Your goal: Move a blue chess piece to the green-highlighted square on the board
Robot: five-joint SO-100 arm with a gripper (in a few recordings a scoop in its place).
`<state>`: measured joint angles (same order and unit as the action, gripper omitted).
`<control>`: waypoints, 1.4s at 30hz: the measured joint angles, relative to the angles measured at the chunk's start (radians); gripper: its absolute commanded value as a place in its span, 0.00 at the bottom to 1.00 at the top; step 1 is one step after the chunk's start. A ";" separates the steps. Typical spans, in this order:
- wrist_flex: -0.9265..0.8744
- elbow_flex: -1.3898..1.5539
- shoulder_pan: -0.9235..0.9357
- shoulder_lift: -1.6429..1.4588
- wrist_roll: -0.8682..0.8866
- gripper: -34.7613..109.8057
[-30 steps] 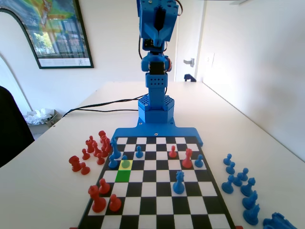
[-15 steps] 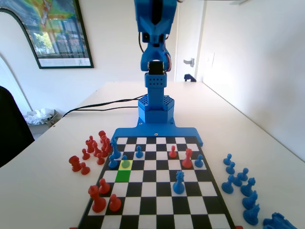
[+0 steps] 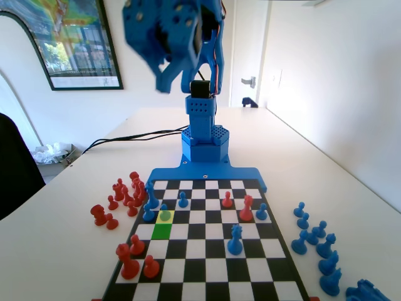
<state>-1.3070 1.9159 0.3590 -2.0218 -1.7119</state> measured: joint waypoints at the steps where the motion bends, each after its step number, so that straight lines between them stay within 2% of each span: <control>1: 0.018 0.008 0.003 0.011 0.029 0.25; 11: 0.175 0.087 0.032 0.055 0.402 0.25; 17: 0.229 0.087 0.074 0.160 0.552 0.25; 30: 0.290 0.118 0.049 0.376 0.825 0.25; 42: 0.410 0.255 0.023 0.419 0.965 0.25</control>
<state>-0.8974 2.1706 0.3820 -1.6030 -0.7470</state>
